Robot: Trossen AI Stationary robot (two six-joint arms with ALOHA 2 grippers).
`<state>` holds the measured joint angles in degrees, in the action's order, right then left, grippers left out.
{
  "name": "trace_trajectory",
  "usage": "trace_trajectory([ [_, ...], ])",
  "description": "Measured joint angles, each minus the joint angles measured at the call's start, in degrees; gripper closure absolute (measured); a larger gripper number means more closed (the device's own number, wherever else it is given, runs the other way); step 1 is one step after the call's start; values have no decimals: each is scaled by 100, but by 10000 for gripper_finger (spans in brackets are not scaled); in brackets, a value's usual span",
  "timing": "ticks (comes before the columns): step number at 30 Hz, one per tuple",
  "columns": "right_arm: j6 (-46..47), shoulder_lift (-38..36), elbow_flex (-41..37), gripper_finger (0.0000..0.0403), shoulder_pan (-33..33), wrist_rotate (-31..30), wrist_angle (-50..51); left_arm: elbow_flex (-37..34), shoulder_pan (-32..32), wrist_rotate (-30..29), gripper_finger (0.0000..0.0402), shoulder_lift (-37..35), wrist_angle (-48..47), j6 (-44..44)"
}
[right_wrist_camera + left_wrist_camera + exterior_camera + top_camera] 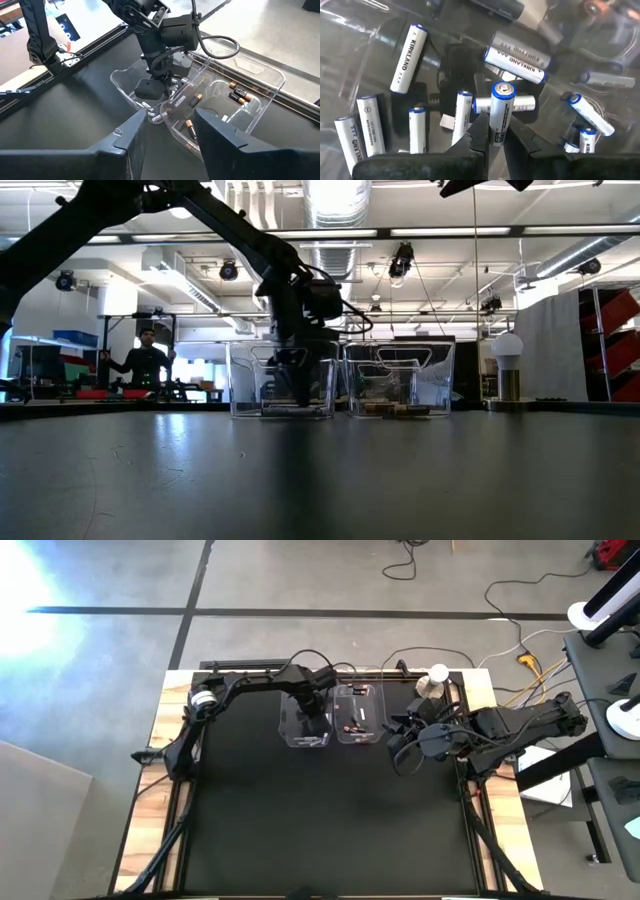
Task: Sort batteries
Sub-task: Put the white battery into the left transparent bin
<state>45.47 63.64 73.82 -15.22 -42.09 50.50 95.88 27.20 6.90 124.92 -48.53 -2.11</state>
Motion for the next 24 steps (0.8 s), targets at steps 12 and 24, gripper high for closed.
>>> trace_trajectory([
  [12,-31,0,0,270,2,-88,0,-95,-4,313,384,-2,-161,5],
  [24,-42,2,0,257,26,-164,-22,-110,-30,381,368,156,-105,268],
])
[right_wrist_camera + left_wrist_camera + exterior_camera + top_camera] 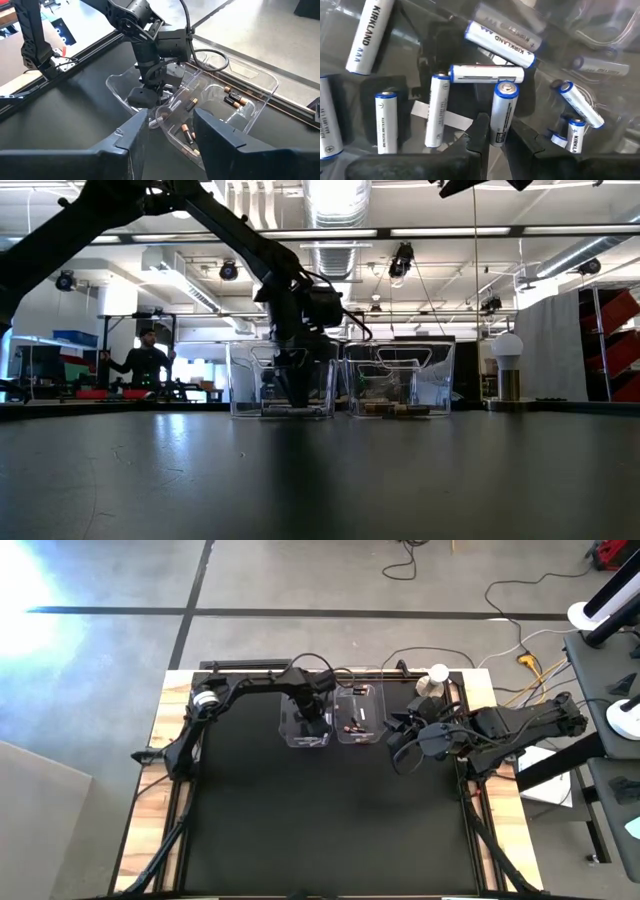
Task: Sort batteries
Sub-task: Put the white battery into the left transparent bin, then return to Home Position
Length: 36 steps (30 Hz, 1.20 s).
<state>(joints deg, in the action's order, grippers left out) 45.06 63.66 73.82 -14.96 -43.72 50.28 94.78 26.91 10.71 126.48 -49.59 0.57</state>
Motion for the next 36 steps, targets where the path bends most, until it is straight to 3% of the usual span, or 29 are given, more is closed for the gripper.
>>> trace_trajectory([
  [16,-75,0,0,270,0,4,5,-1,-24,-159,354,-23,23,49],
  [27,-181,0,0,236,0,4,45,507,-29,-217,353,-62,-850,137],
  [36,-216,0,0,210,0,4,50,616,-29,-484,353,-84,-942,144],
])
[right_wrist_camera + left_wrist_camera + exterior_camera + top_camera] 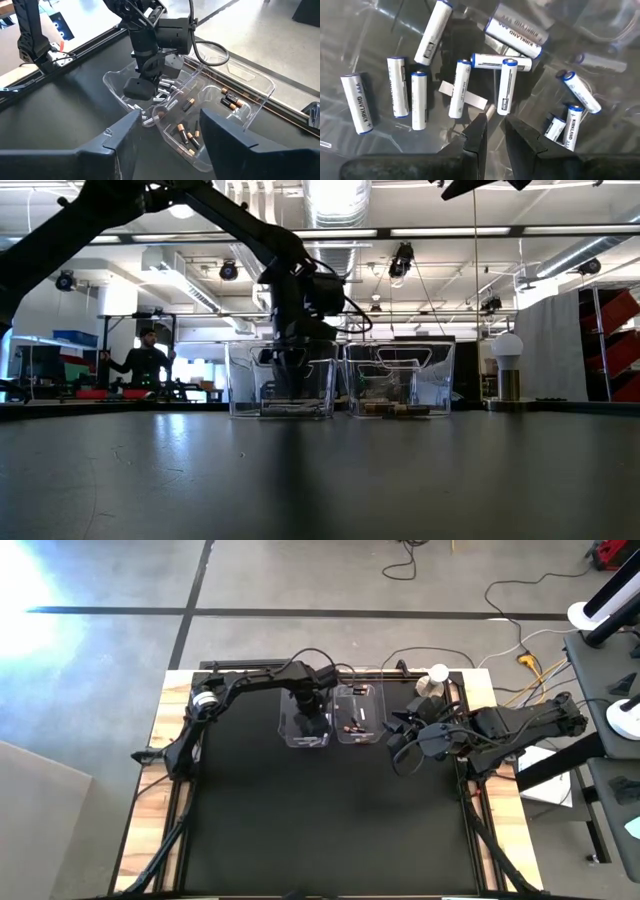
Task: Sort batteries
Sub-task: Return to Home Position
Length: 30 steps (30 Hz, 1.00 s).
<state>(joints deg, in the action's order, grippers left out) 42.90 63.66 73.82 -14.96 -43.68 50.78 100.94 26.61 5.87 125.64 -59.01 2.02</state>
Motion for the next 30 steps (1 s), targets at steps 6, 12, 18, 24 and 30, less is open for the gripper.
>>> trace_trajectory([
  [6,-31,0,-3,208,0,2,11,294,-4,8,353,-132,-25,-2],
  [12,-82,0,-83,207,0,13,-7,856,-64,20,353,-496,-66,183],
  [18,-100,0,-365,212,0,13,-147,1389,-271,31,353,-1198,-144,68],
  [24,-936,0,-980,225,96,19,-1419,1695,-623,42,353,-2024,-82,-402],
  [30,-2367,33,-1931,247,545,451,-3608,1632,-1064,99,353,-2826,-98,-473],
])
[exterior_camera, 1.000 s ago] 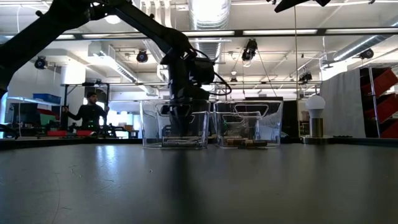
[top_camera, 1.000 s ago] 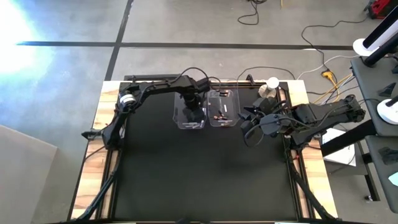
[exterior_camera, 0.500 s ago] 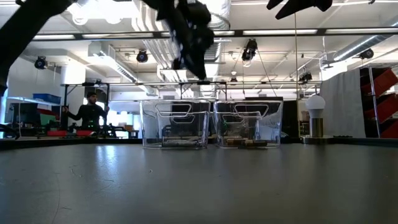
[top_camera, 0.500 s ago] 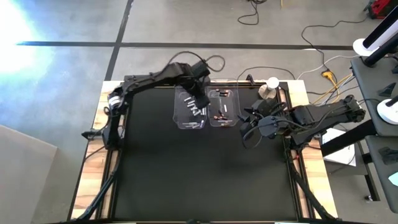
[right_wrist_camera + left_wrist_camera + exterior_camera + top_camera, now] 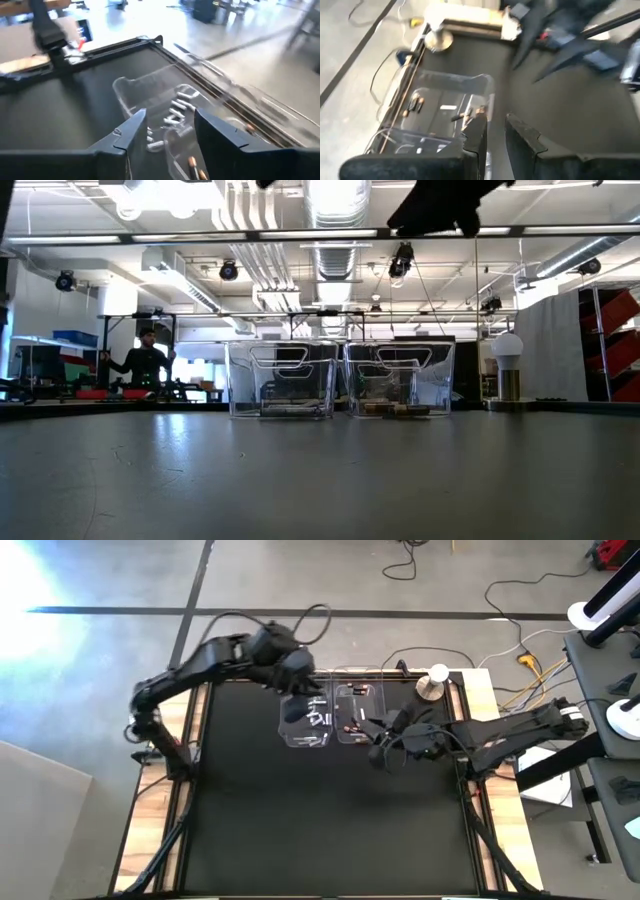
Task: Sort batteries
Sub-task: Return to Home Position
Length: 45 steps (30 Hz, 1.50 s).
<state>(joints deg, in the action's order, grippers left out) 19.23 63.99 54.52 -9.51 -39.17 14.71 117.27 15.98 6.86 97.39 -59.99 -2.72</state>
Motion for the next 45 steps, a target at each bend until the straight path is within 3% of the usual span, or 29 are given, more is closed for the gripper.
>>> trace_trajectory([
  [6,-1241,264,-683,276,628,1200,-1476,-152,-548,6,353,-805,-22,178],
  [12,-1605,1098,-585,306,1071,2239,-2213,-186,-840,-318,353,-1419,-170,550],
  [20,-1776,2455,549,338,1143,2293,-2267,-239,-870,-621,353,-1845,-1118,1420],
  [26,-2205,2831,1796,351,1132,2289,-1863,-1054,-1010,-1339,353,-2159,-1522,1499],
  [29,-2747,2754,2337,350,1127,2307,-1265,-1717,-1098,-1343,353,-2372,-1236,1373],
  [35,-3409,2243,3124,342,1127,2321,-153,-3184,-1242,-1295,353,-2950,299,986],
  [45,-4021,470,2851,331,1335,2620,498,-5050,-1260,-1192,353,-4642,1659,809],
])
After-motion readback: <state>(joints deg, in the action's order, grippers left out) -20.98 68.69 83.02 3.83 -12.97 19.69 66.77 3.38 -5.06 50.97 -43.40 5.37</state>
